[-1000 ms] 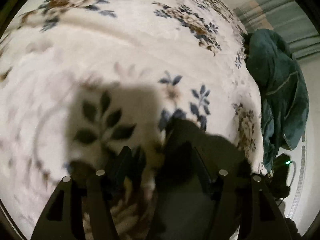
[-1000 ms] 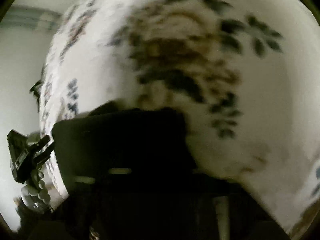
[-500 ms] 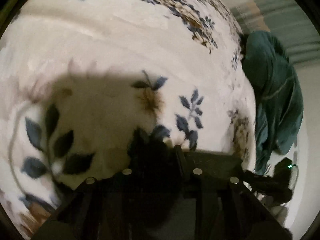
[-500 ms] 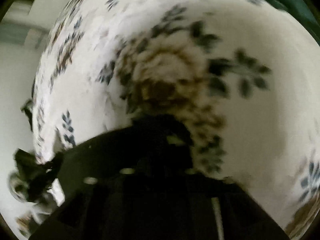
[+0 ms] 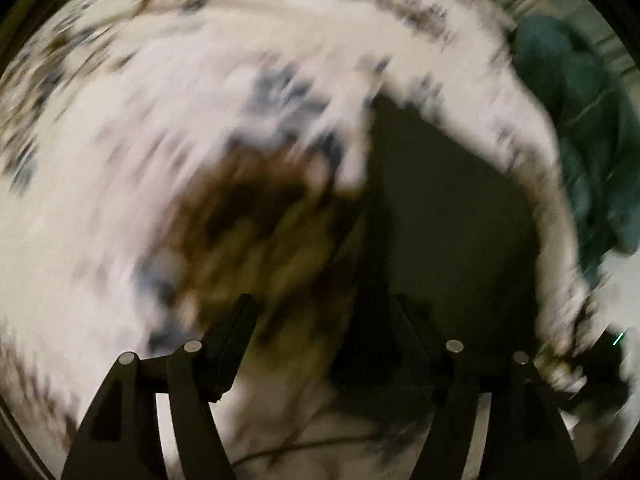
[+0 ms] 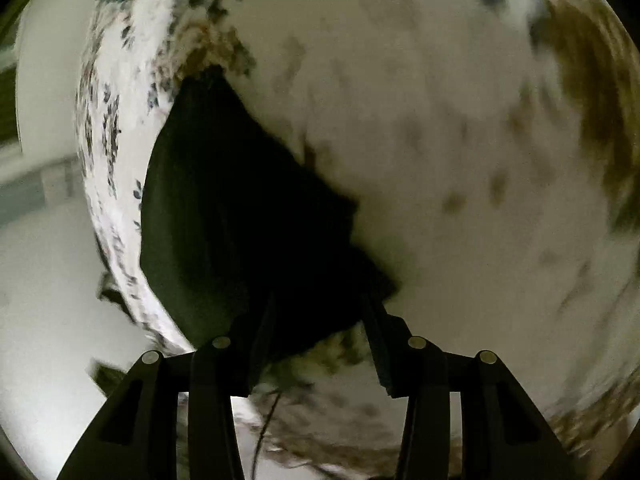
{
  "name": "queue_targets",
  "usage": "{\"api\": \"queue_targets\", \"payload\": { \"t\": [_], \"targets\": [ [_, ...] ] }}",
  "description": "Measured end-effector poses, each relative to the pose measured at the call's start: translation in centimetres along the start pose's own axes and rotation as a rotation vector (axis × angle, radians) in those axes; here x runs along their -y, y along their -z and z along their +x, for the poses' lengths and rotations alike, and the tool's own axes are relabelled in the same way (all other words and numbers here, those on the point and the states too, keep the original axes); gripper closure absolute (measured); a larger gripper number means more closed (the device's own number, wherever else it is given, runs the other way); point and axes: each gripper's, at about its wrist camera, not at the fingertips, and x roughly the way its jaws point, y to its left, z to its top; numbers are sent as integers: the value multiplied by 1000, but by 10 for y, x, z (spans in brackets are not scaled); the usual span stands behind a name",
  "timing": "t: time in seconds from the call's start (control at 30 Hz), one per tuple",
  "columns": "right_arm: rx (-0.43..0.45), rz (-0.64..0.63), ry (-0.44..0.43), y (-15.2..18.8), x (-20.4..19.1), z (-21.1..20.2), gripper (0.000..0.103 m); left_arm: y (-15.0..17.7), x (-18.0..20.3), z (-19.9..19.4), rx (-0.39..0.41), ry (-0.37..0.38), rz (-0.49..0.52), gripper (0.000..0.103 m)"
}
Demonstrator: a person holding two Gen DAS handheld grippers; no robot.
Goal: Fold small clothes
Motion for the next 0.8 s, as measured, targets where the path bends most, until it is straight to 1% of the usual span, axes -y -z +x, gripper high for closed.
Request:
{"api": "queue_targets", "payload": {
  "t": [0.07, 0.13, 0.17, 0.2, 0.23, 0.27, 0.3, 0.33, 0.37, 0.4, 0.43, 0.47, 0.5, 0.53, 0.57, 0.6, 0.63, 0.67, 0.7, 0.73, 0.77, 0.8],
  "targets": [
    [-9, 65, -20, -1, 6, 18, 56, 32, -14, 16, -59, -50, -20, 36],
    [26, 166, -50, -8, 17, 37, 57, 55, -30, 36, -96, -70, -56, 36],
    [46, 179, -74, -8, 17, 39, 72, 60, -36, 42, -106, -60, -77, 36],
    [81, 163, -90, -7, 12, 38, 81, 62, -40, 45, -96, -43, -93, 32],
    [114, 104, -90, -3, 3, 33, 83, 62, -43, 47, -77, -3, -103, 22],
    [149, 9, -105, 3, -8, 26, 84, 61, -45, 49, -76, 30, -114, 15],
    [172, -63, -124, 9, -15, 21, 86, 59, -47, 51, -78, 62, -126, 4],
    [229, -220, -165, 22, -26, 9, 86, 56, -50, 56, -87, 84, -136, 0],
    [250, -283, -174, 27, -28, 6, 87, 55, -51, 60, -92, 87, -136, 0],
    [266, -382, -153, 32, -23, 6, 87, 54, -52, 62, -96, 87, -131, 0],
    [233, -381, -95, 28, -11, 15, 87, 55, -52, 64, -90, 77, -117, 0],
    [176, -328, -41, 20, 7, 28, 84, 58, -50, 64, -78, 69, -108, 0],
    [147, -275, -60, 15, 23, 31, 68, 60, -50, 64, -69, 62, -100, 0],
    [139, -211, -132, 15, 37, 29, 67, 62, -47, 64, -67, 51, -89, 0],
    [143, -184, -160, 17, 40, 23, 62, 62, -46, 64, -68, 45, -82, 0],
    [164, -175, -170, 21, 39, 15, 56, 62, -46, 64, -72, 42, -78, 0],
    [183, -175, -185, 22, 39, 9, 54, 61, -46, 65, -76, 38, -79, 0],
    [227, -175, -233, 26, 38, -1, 49, 61, -46, 65, -74, 34, -83, 0],
    [245, -164, -250, 27, 38, -4, 37, 62, -46, 66, -70, 25, -84, 0],
    [258, -139, -262, 25, 38, -4, 32, 60, -42, 67, -70, 15, -82, 0],
    [259, -124, -267, 18, 37, -2, 32, 60, -37, 68, -71, 7, -79, 0],
    [261, -103, -283, 13, 37, 4, 41, 61, -34, 68, -75, -1, -75, 0]
  ]
}}
